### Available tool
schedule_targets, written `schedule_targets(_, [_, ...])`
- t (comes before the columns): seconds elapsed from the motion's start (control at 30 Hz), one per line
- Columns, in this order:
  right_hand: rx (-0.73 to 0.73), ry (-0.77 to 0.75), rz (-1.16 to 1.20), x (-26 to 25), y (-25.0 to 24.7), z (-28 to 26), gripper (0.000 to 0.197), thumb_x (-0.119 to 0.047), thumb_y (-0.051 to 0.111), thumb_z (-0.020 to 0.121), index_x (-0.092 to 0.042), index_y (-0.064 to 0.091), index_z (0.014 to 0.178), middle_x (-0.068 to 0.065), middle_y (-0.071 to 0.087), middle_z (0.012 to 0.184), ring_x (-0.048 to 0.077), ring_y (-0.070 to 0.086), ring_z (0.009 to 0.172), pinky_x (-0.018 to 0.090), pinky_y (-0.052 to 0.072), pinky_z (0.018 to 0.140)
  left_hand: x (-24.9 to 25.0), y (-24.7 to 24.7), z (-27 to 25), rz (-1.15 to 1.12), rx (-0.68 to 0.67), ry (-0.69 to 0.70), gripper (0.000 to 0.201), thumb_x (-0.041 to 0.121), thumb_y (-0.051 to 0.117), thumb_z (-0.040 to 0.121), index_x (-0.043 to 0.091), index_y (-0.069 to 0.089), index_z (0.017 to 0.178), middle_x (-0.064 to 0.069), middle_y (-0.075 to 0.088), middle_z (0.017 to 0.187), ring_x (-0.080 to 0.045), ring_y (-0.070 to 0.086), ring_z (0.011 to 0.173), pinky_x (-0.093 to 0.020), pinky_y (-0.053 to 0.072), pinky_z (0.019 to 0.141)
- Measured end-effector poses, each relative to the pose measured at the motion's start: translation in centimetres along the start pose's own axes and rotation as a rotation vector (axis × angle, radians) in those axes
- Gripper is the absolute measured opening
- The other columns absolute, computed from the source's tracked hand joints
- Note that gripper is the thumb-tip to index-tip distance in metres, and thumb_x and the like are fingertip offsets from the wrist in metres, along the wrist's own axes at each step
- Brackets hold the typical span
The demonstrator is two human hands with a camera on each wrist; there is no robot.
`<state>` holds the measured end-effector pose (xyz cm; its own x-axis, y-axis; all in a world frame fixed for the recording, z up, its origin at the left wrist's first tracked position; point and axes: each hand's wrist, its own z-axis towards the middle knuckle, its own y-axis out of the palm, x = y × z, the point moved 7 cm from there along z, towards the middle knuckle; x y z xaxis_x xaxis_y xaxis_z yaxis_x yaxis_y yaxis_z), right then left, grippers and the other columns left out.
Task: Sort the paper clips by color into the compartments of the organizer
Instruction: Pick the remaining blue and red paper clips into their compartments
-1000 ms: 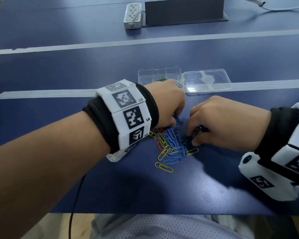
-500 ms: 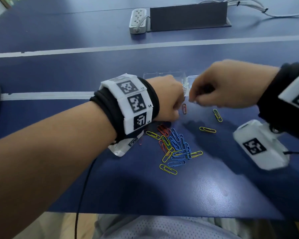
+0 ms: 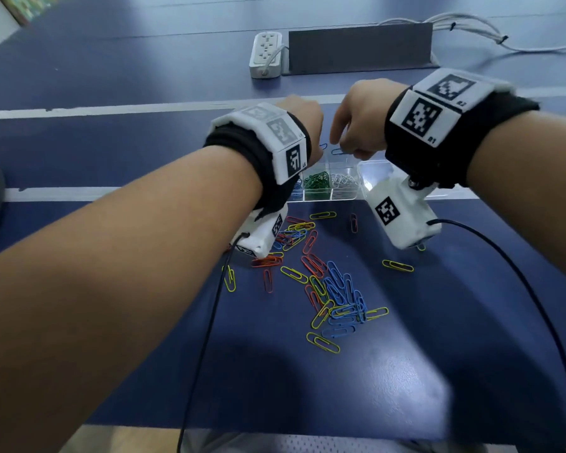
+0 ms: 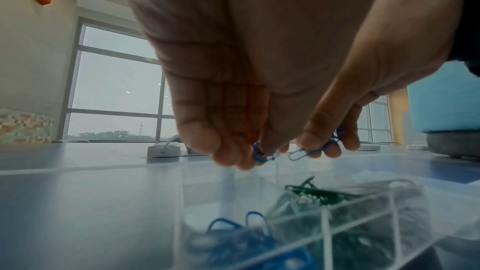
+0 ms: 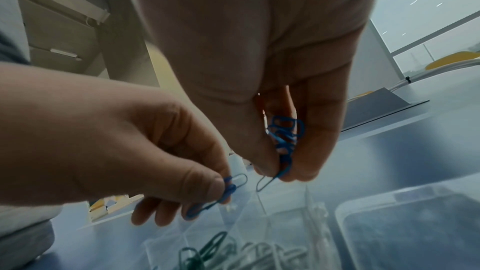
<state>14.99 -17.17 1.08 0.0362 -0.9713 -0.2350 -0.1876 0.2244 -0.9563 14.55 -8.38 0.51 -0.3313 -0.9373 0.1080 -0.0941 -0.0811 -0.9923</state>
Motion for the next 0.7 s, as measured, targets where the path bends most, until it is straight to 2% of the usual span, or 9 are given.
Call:
schedule_targets(0.1, [0.021, 0.012, -0.052, 0.2, -0.2, 0.5, 0.033, -0.01, 0.058, 0.063, -0.003, 0.07, 0.093, 0.004, 0.05, 0.056, 0.014, 0.042, 0.058, 0.049, 0.057, 0.074, 0.2, 0.0, 0.4, 0.02, -0.016, 0.006, 0.024, 0.025, 0.055, 0.083, 0.013, 0.07, 0.098, -0.01, 0.07, 0.097, -0.033, 0.063, 0.089, -0.036, 0.049, 0.076])
schedule_targets(0.23, [-0.052, 0.003, 0.057, -0.4, 0.1, 0.1, 0.027, -0.01, 0.06, 0.065, -0.002, 0.072, 0.088, 0.011, 0.069, 0.063, 0.016, 0.052, 0.057, 0.034, 0.057, 0.063, -0.2, 0.0, 0.7, 0.03, -0.055, -0.005, 0.025, 0.025, 0.057, 0.087, 0.012, 0.068, 0.105, -0.009, 0.069, 0.105, -0.032, 0.063, 0.097, -0.034, 0.046, 0.076])
schedule_targets(0.33, [-0.074, -0.021, 0.085, -1.3, 0.2, -0.2, 0.026, -0.008, 0.061, 0.067, -0.002, 0.073, 0.09, 0.016, 0.072, 0.076, 0.024, 0.059, 0.06, 0.048, 0.055, 0.082, -0.2, 0.3, 0.5, 0.009, -0.09, 0.012, 0.028, 0.025, 0.061, 0.087, 0.01, 0.066, 0.11, -0.01, 0.067, 0.11, -0.03, 0.06, 0.104, -0.03, 0.038, 0.074])
schedule_targets(0.4, [-0.061, -0.044, 0.068, -2.0, 0.2, -0.2, 0.026, -0.009, 0.063, 0.067, -0.004, 0.073, 0.091, 0.014, 0.074, 0.079, 0.038, 0.069, 0.074, 0.05, 0.055, 0.085, 0.1, 0.1, 0.3, 0.001, -0.07, 0.016, 0.029, 0.026, 0.061, 0.087, 0.008, 0.067, 0.109, -0.012, 0.064, 0.097, -0.031, 0.06, 0.103, -0.028, 0.034, 0.07])
schedule_targets(0.43, [-0.048, -0.05, 0.049, -2.3, 0.1, -0.3, 0.026, -0.01, 0.065, 0.067, -0.005, 0.073, 0.091, 0.015, 0.076, 0.082, 0.037, 0.071, 0.084, 0.05, 0.055, 0.085, 0.2, -0.1, 0.1, -0.001, -0.056, 0.019, 0.027, 0.025, 0.061, 0.087, 0.008, 0.067, 0.108, -0.01, 0.059, 0.09, -0.031, 0.06, 0.1, -0.028, 0.034, 0.069])
schedule_targets(0.5, [-0.039, -0.057, 0.026, -2.6, 0.1, -0.3, 0.029, -0.01, 0.067, 0.068, -0.005, 0.072, 0.096, 0.018, 0.075, 0.091, 0.034, 0.072, 0.089, 0.044, 0.058, 0.081, 0.2, -0.3, -0.1, 0.01, -0.029, 0.013, 0.026, 0.024, 0.06, 0.087, 0.008, 0.067, 0.106, -0.006, 0.053, 0.083, -0.03, 0.059, 0.088, -0.029, 0.036, 0.068])
schedule_targets(0.57, [-0.072, -0.061, 0.043, -2.9, 0.3, -0.4, 0.032, -0.008, 0.067, 0.073, -0.003, 0.07, 0.104, 0.02, 0.073, 0.099, 0.03, 0.071, 0.086, 0.026, 0.052, 0.065, 0.1, -0.5, -0.4, 0.005, -0.011, 0.025, 0.019, 0.024, 0.06, 0.086, 0.01, 0.067, 0.098, -0.005, 0.052, 0.081, -0.029, 0.054, 0.08, -0.03, 0.038, 0.068])
schedule_targets(0.63, [-0.087, -0.068, 0.044, -3.2, 0.4, -0.5, 0.034, -0.005, 0.065, 0.076, -0.003, 0.068, 0.11, 0.019, 0.072, 0.104, 0.026, 0.068, 0.085, 0.022, 0.045, 0.058, -0.2, -0.5, -0.5, -0.008, 0.002, 0.016, 0.01, 0.022, 0.059, 0.085, 0.018, 0.057, 0.075, -0.005, 0.051, 0.079, -0.03, 0.054, 0.079, -0.03, 0.038, 0.066])
schedule_targets(0.7, [-0.06, -0.081, 0.049, -3.5, 0.3, -0.6, 0.034, -0.004, 0.063, 0.074, -0.006, 0.068, 0.108, 0.016, 0.073, 0.092, 0.021, 0.059, 0.072, 0.02, 0.037, 0.052, -0.6, -0.7, -0.8, -0.019, 0.019, 0.006, 0.02, 0.02, 0.057, 0.086, 0.019, 0.048, 0.068, -0.005, 0.05, 0.079, -0.026, 0.047, 0.074, -0.028, 0.035, 0.066])
